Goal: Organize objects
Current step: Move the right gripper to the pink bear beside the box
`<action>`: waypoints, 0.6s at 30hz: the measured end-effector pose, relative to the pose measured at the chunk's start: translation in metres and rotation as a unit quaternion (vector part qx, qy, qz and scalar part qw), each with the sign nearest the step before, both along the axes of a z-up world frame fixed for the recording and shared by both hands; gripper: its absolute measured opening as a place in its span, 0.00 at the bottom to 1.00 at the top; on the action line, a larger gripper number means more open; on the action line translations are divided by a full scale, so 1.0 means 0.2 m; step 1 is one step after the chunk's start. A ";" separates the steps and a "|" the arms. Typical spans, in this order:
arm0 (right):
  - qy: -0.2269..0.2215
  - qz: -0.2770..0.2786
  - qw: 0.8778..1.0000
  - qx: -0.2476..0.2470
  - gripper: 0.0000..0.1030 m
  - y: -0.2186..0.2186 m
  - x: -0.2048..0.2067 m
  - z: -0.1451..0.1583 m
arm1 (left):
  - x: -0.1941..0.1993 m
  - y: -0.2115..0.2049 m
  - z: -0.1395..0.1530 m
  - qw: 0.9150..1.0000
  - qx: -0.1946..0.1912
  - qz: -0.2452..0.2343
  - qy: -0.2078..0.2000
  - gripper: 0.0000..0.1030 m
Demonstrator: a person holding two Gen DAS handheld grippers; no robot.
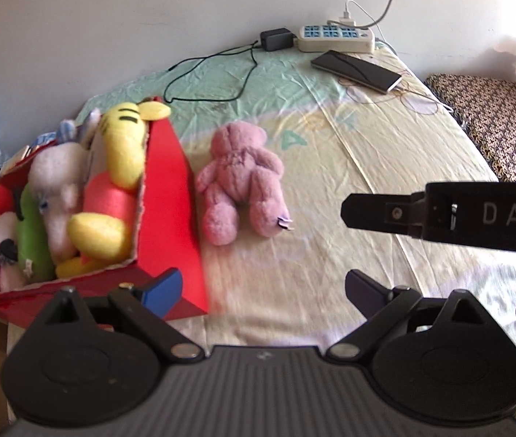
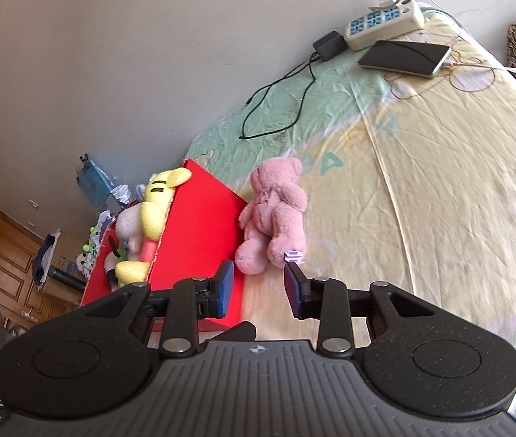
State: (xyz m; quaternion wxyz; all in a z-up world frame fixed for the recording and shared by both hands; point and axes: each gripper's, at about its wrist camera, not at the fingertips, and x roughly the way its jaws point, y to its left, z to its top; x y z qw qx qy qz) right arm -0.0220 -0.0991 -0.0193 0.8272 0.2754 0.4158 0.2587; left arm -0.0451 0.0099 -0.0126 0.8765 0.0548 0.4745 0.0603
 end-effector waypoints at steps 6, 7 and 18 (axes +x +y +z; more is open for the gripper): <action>0.011 -0.012 1.000 -0.003 0.34 -0.02 0.00 -0.05 | 0.03 0.00 -0.06 1.000 -0.012 -0.010 0.011 0.94; 0.014 -0.014 1.000 -0.004 0.34 -0.02 0.00 -0.06 | 0.04 0.00 -0.07 1.000 -0.011 -0.012 0.013 0.94; 0.047 -0.029 0.998 -0.012 0.34 -0.02 0.01 -0.17 | 0.09 0.01 -0.23 0.998 -0.031 -0.025 0.048 0.94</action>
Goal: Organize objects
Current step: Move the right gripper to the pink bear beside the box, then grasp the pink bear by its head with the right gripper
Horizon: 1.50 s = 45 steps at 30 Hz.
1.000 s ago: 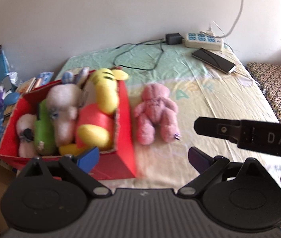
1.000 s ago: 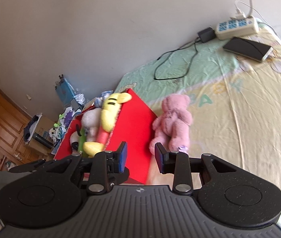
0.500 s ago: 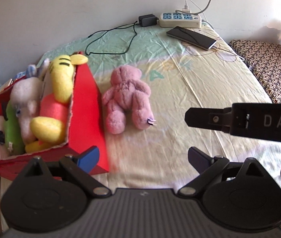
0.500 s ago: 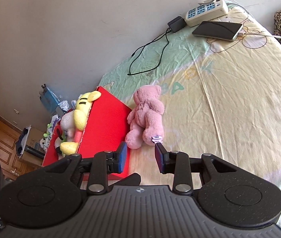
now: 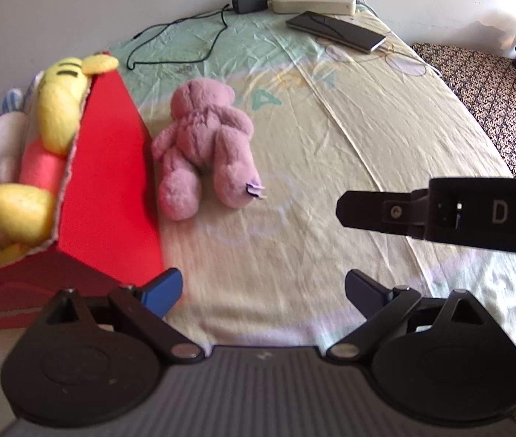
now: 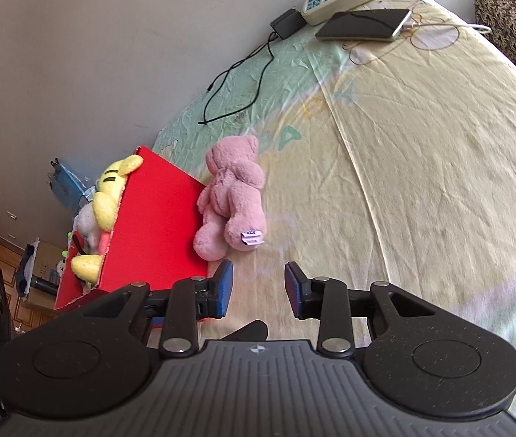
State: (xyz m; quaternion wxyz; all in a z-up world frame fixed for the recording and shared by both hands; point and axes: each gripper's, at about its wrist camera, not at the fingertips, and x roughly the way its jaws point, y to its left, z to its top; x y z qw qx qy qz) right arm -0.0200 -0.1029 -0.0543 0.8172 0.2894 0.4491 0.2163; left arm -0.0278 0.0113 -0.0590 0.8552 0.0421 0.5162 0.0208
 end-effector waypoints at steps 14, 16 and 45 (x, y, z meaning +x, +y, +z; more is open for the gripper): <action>0.016 0.014 1.000 -0.012 0.40 0.06 0.07 -0.10 | 0.03 0.04 -0.13 1.000 -0.009 -0.009 0.020 0.95; 0.015 0.019 1.000 -0.013 0.40 0.07 0.10 -0.10 | 0.02 0.06 -0.14 1.000 -0.012 -0.008 0.017 0.95; 0.032 0.066 0.997 -0.003 0.32 0.29 0.43 -0.23 | -0.07 0.23 -0.15 0.998 -0.066 -0.021 -0.004 0.93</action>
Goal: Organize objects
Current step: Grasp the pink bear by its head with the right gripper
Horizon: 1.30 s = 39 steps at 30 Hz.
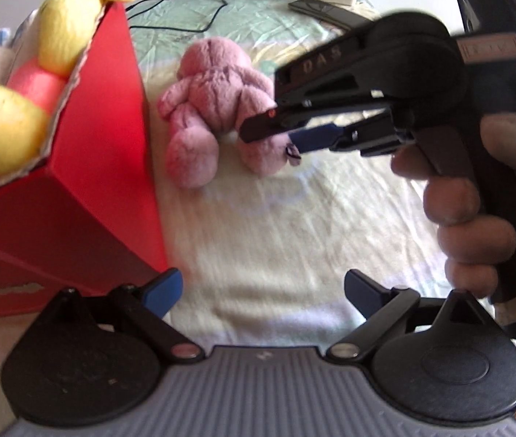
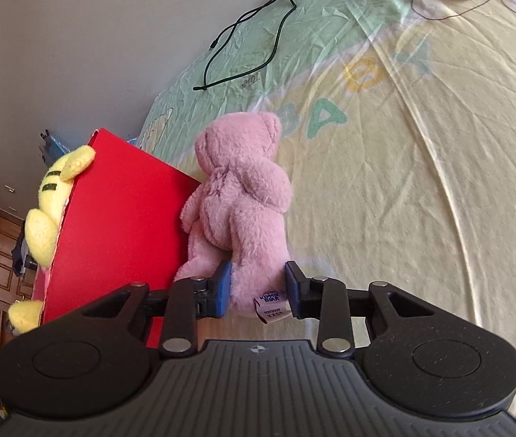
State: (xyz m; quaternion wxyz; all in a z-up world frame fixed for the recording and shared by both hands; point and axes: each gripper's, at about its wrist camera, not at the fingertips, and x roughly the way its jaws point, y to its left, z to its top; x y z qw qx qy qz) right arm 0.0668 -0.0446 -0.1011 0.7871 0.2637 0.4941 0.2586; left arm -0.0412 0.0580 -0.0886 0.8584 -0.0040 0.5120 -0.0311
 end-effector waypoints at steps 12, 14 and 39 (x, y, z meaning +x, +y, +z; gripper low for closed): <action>0.023 -0.001 1.000 -0.013 0.32 -0.29 -0.41 0.02 | -0.17 -0.08 0.13 0.998 -0.054 -0.041 -0.018 0.94; 0.031 -0.001 0.999 -0.013 0.32 -0.33 -0.48 0.03 | -0.21 -0.13 0.14 0.997 -0.058 -0.054 -0.020 0.94; 0.051 -0.024 0.996 0.063 0.41 -0.43 -0.41 -0.04 | 0.02 -0.30 0.02 0.993 -0.081 -0.088 0.008 0.97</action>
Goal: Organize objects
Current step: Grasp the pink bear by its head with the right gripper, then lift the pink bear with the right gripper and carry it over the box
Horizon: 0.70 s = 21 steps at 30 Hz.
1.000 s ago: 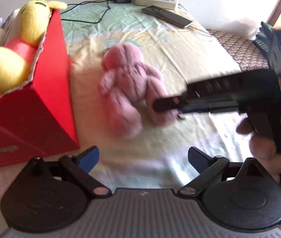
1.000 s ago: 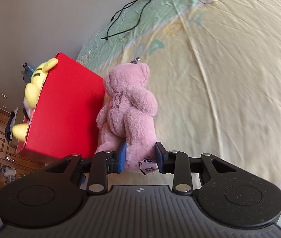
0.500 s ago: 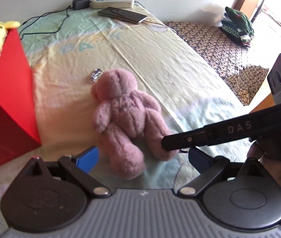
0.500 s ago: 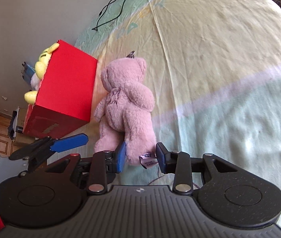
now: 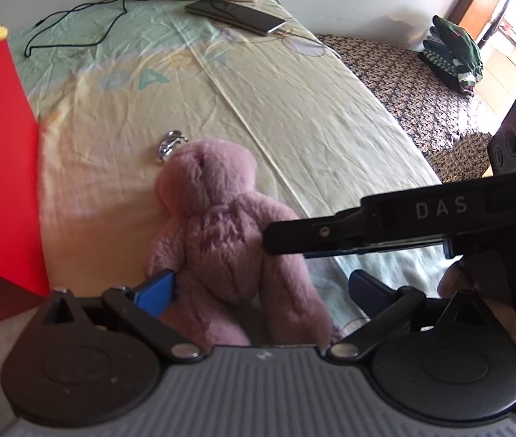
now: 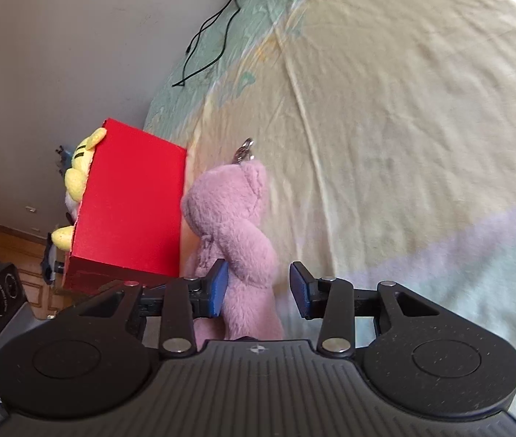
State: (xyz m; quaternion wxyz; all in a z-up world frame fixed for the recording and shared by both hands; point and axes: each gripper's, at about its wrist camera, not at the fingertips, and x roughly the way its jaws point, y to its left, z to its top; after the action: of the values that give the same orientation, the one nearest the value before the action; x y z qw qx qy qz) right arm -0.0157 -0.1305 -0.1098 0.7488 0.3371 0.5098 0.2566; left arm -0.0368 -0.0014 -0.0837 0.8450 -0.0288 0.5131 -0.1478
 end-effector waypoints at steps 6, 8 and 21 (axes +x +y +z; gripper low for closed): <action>0.007 0.023 0.999 0.045 0.40 0.08 0.09 -0.02 | 0.06 0.08 -0.03 1.000 -0.003 0.024 0.014 0.93; 0.017 0.028 0.997 0.064 0.41 0.11 0.11 -0.03 | 0.07 0.10 -0.04 0.999 -0.007 0.031 0.017 0.92; 0.022 0.030 0.996 0.083 0.34 0.11 0.12 -0.04 | 0.07 0.04 -0.01 1.000 0.023 0.014 0.001 0.83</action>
State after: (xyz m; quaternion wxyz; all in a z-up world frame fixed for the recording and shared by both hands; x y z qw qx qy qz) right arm 0.0076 -0.1086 -0.1176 0.6988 0.3885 0.5129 0.3126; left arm -0.0233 0.0074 -0.0855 0.8470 -0.0171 0.5167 -0.1239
